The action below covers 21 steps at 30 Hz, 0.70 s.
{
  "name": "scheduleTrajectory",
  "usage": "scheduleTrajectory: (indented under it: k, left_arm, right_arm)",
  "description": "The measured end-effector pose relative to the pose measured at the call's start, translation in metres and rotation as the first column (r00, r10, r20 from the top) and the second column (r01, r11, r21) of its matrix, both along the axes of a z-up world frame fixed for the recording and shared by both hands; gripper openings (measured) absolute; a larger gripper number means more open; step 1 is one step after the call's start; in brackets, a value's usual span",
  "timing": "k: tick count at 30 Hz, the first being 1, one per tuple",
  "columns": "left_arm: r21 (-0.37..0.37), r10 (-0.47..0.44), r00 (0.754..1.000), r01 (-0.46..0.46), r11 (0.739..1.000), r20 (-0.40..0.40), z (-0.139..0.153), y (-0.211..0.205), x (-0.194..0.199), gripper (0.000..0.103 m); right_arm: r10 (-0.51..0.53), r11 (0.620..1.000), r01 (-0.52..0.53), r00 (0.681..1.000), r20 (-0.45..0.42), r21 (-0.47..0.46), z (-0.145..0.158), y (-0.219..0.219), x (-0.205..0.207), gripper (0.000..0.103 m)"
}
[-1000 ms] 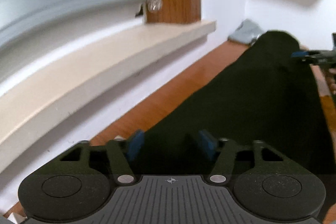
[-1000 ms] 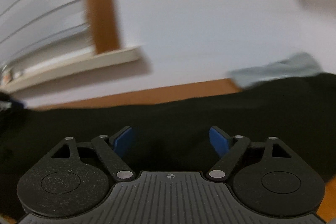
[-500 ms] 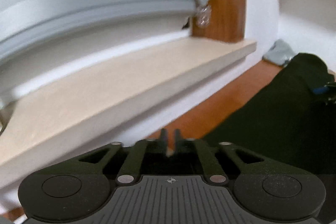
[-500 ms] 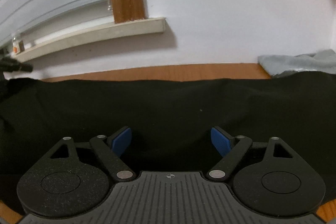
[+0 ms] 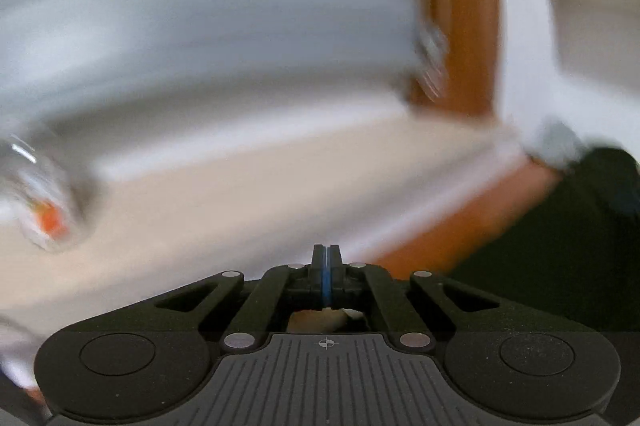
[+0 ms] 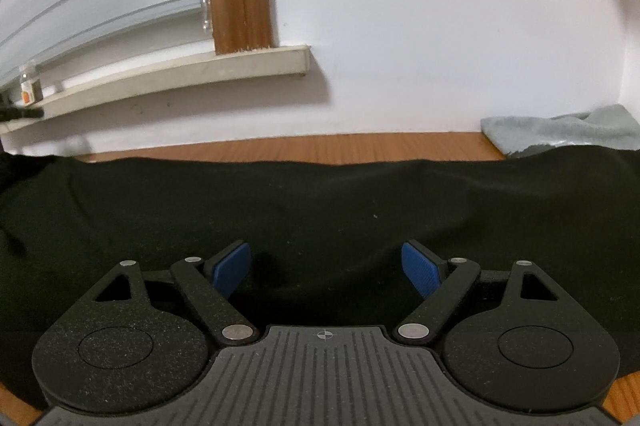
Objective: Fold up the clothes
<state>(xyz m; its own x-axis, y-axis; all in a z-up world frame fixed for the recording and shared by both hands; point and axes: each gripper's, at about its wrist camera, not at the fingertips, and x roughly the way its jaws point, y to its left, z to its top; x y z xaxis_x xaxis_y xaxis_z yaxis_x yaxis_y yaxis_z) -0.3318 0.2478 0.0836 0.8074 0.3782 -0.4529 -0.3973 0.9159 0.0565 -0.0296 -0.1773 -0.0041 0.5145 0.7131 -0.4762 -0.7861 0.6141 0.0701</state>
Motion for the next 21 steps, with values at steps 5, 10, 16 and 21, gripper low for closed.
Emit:
scheduleTrajectory:
  k: [5, 10, 16, 21]
  left_arm:
    - [-0.061, -0.094, 0.988, 0.087, 0.994, -0.124, -0.012, -0.010, 0.027, 0.033]
    - [-0.101, -0.210, 0.961, 0.194, 0.976, -0.180, -0.022, -0.029, 0.061, 0.059]
    - [-0.159, -0.321, 0.906, 0.287, 0.945, -0.277, -0.038, -0.030, 0.093, 0.069]
    - [-0.216, -0.374, 0.893, 0.326, 0.921, -0.249, -0.047, -0.017, 0.085, 0.024]
  right_arm:
    - [0.007, 1.000, -0.008, 1.000, -0.002, -0.008, -0.001, 0.000, 0.000, 0.082]
    - [0.007, 1.000, -0.007, 1.000, -0.002, -0.009, -0.002, 0.002, 0.000, 0.082]
    - [0.008, 1.000, -0.008, 1.000, -0.004, -0.004, -0.002, 0.002, 0.000, 0.082]
    - [0.024, 1.000, -0.024, 1.000, -0.011, 0.016, -0.002, -0.001, 0.002, 0.082]
